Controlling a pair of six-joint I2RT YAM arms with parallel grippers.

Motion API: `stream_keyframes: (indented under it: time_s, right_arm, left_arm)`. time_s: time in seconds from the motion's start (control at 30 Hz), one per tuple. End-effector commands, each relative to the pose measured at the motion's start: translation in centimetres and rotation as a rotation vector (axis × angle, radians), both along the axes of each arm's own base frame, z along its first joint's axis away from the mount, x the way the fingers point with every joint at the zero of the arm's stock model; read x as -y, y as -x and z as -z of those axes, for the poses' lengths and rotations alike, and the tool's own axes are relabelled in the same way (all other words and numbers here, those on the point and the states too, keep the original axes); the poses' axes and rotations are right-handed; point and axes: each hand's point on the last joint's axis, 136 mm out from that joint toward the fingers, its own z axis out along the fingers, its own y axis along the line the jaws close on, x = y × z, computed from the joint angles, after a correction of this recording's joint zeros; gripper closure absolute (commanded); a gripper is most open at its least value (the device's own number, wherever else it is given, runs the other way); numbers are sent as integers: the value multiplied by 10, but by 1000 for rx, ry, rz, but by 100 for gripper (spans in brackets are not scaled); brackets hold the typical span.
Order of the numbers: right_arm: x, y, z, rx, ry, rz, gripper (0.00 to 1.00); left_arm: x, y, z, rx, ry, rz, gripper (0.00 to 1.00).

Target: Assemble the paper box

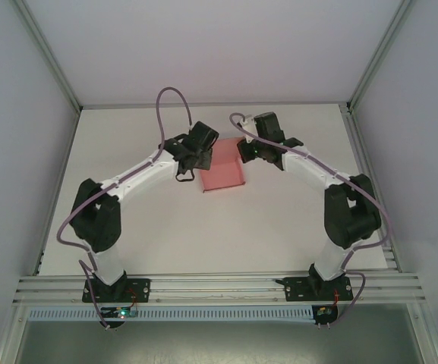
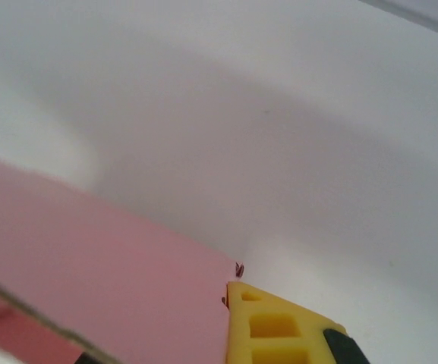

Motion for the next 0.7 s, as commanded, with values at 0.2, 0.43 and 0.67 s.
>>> stream_keyframes:
  time_s: [0.2,0.43,0.67]
  right_arm:
    - [-42,-23,-21,57,-293,201,100]
    - [-29,1,-5,141,-227,218,100]
    - [-32,25,2,197,-242,202,100]
  left_arm:
    - [32,-29,6,46,171,-84,95]
    - [29,-14,32,18,290,-152,95]
    - [31,-6,38,38,396,-168,95]
